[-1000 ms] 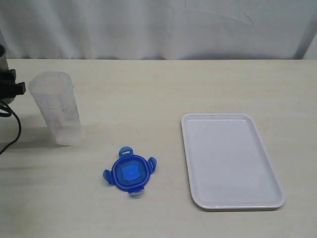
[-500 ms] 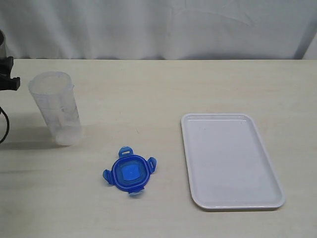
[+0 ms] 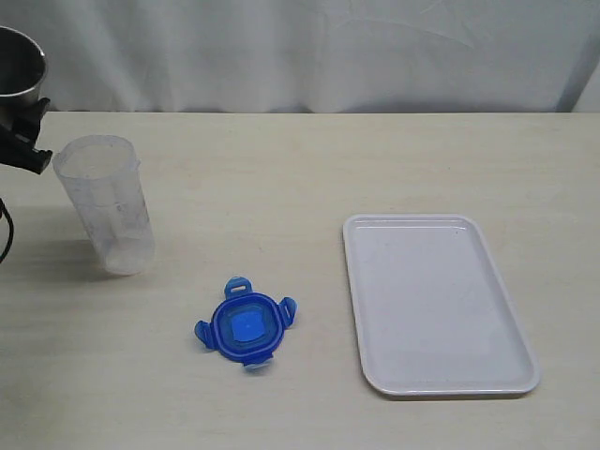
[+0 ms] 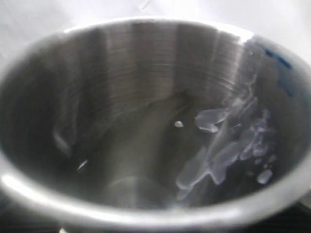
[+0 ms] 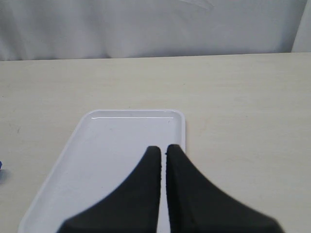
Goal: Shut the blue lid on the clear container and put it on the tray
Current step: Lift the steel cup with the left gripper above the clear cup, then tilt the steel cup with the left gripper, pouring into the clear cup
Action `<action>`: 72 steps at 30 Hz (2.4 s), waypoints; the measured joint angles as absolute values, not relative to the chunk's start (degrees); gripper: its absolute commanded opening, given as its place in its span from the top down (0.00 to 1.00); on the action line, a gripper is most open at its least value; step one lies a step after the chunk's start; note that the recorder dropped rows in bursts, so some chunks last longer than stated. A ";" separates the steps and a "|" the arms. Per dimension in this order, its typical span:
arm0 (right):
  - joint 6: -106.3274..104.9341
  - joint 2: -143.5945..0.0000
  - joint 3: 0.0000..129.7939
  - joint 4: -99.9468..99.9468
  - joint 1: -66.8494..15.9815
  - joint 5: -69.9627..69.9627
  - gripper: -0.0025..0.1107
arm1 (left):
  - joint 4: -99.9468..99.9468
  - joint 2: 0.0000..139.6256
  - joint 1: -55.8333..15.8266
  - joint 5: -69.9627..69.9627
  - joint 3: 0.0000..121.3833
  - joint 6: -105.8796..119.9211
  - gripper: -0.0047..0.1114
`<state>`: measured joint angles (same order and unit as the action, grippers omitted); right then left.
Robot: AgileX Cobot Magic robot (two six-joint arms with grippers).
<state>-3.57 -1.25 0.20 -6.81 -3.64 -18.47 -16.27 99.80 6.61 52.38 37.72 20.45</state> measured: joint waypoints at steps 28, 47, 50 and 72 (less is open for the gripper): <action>-3.57 -1.25 0.20 -6.81 -3.64 -18.47 0.94 | -23.78 99.80 6.61 50.14 37.72 29.85 0.96; -3.57 -1.25 0.20 -6.81 -3.64 -18.47 0.94 | -23.78 99.80 6.61 48.51 37.72 38.30 0.96; -3.57 -1.25 0.20 -6.81 -3.64 -18.47 0.94 | -23.78 99.80 6.61 48.51 37.72 39.20 0.96; -3.57 -1.25 0.20 -6.81 -3.64 -18.47 0.94 | -23.78 99.80 6.61 48.51 37.72 42.30 0.96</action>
<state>-3.57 -1.25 0.20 -6.81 -3.64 -18.47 -23.78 99.80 6.61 48.51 37.72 42.30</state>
